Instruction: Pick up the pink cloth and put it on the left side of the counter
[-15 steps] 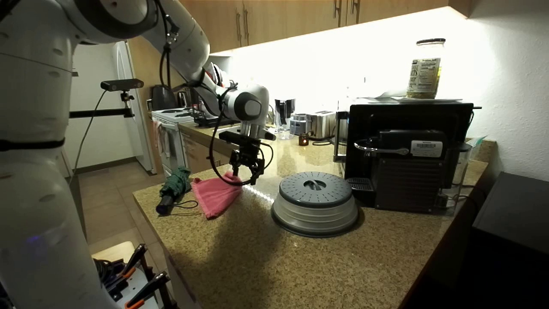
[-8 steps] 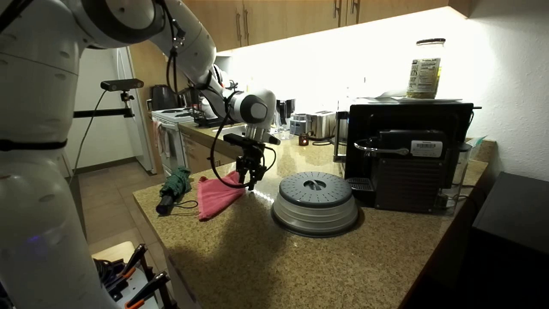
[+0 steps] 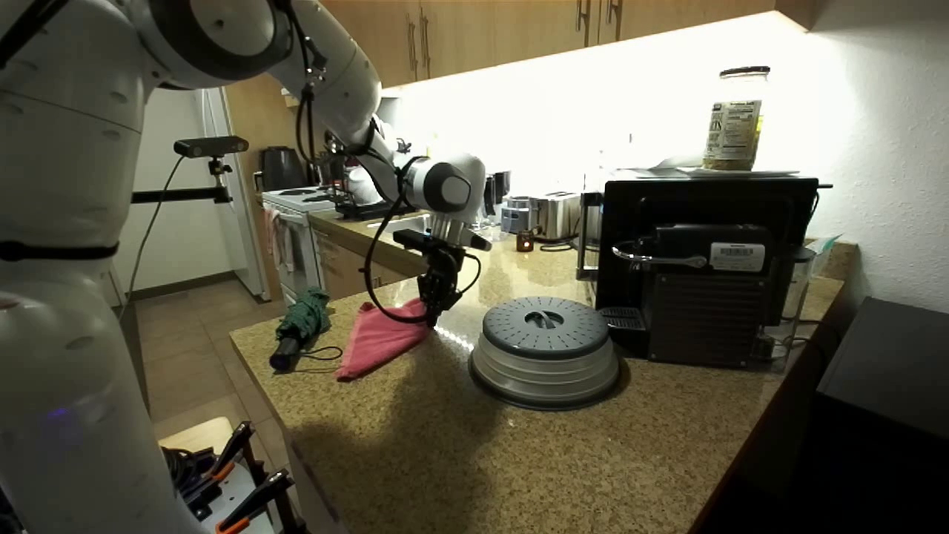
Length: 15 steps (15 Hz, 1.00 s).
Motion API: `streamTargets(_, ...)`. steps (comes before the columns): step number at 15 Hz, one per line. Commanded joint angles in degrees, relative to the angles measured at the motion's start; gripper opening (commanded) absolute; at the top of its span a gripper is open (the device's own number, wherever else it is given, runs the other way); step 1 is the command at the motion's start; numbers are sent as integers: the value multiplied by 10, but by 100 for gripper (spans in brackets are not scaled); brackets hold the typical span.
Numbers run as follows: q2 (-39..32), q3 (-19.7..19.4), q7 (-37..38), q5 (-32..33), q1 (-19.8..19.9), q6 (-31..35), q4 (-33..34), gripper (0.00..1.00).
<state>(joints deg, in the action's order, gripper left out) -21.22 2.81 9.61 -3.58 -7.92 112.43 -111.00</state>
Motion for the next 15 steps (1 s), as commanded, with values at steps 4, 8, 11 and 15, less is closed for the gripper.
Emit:
streamTargets(4,-6,-5,31,-9,11,-9,10,5)
streamTargets(8,20,-9,41,5,5,-10,6,4)
streamTargets(11,42,-10,48,22,1,-15,7,4)
streamTargets(15,82,-11,61,53,0,-17,-1,4)
